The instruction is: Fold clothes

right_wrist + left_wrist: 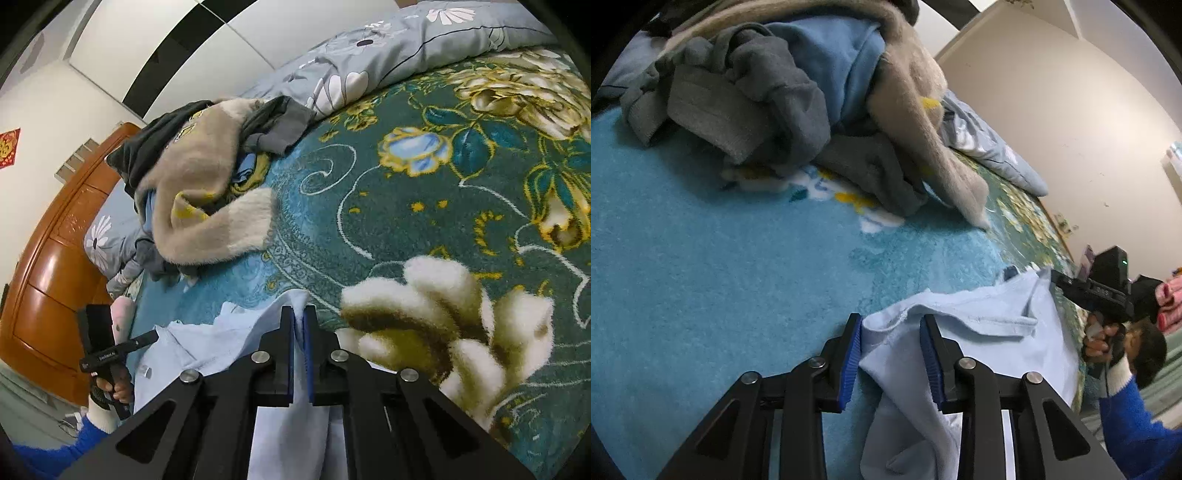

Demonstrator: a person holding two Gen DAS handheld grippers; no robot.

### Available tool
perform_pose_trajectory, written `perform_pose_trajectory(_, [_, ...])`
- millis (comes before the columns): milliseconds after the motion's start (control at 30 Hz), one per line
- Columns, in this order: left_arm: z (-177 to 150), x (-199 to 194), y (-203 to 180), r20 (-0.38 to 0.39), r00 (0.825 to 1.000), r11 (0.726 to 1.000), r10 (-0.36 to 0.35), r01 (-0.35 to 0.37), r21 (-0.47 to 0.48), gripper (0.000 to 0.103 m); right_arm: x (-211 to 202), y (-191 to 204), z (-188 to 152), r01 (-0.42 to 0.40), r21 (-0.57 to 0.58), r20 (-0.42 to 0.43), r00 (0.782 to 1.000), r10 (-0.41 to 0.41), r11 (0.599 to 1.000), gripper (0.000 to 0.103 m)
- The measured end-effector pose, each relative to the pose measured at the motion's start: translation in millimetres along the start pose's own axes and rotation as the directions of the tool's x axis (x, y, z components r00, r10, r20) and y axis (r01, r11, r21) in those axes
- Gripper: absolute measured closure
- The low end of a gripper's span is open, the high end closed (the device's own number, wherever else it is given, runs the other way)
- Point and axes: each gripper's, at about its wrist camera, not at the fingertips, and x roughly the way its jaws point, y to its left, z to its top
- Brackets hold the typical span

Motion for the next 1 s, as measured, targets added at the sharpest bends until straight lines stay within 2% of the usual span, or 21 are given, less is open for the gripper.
perform_pose_trajectory(33, [1,0,0,0.004,1.000,1.000,0.000,0.000,-0.011,0.098,0,0,-1,0.002,0.004,0.000,1.000,-0.002,1.000,0.099])
perform_pose_trajectory(133, [5,-16,-2,0.068,0.996,0.997,-0.061,0.063,-0.037,0.099,-9,3,-1,-0.029,0.017,0.028,0.999,0.028,0.999,0.100])
perform_pose_trajectory(200, [9,-24,4,0.089,0.995,0.997,-0.037,0.043,-0.061,0.099,-21,-2,2,-0.044,0.042,0.076,0.996,0.041,0.998,0.100])
perform_pose_trajectory(267, [12,-17,13,0.057,0.998,0.996,-0.003,0.008,-0.085,0.098,-28,-10,5,-0.035,0.077,0.104,0.994,0.027,0.996,0.100])
perform_pose_trajectory(400, [11,0,21,0.004,0.999,0.994,0.054,-0.053,-0.091,0.098,-3,-28,0,0.039,0.147,0.024,0.999,-0.043,0.988,0.100])
perform_pose_trajectory(467, [10,1,21,0.004,0.999,0.994,0.050,-0.049,-0.094,0.098,4,-32,-4,0.057,0.162,0.011,0.998,-0.059,0.985,0.100])
perform_pose_trajectory(667, [12,-13,16,0.022,0.999,0.994,0.047,-0.045,-0.103,0.087,3,-26,-5,0.088,0.140,-0.004,0.996,-0.088,0.986,0.099])
perform_pose_trajectory(733, [12,-20,14,0.034,0.992,0.988,0.122,-0.118,-0.099,0.066,-5,-23,-6,0.136,0.134,0.009,0.990,-0.139,0.982,0.099])
perform_pose_trajectory(833, [5,-44,18,0.081,0.969,0.966,0.235,-0.223,-0.132,0.061,-30,-22,-16,0.214,0.147,0.057,0.973,-0.224,0.966,0.098])
perform_pose_trajectory(933, [-8,-73,16,0.136,0.943,0.946,0.305,-0.283,-0.160,0.059,-60,-18,-42,0.190,0.149,0.106,0.973,-0.206,0.971,0.095])
perform_pose_trajectory(967, [-14,-80,9,0.155,0.936,0.944,0.316,-0.293,-0.155,0.058,-69,-16,-53,0.179,0.148,0.117,0.973,-0.197,0.973,0.084])
perform_pose_trajectory(1000, [-23,-85,-1,0.169,0.937,0.948,0.307,-0.286,-0.141,0.055,-77,-15,-66,0.167,0.152,0.124,0.974,-0.187,0.974,0.071])
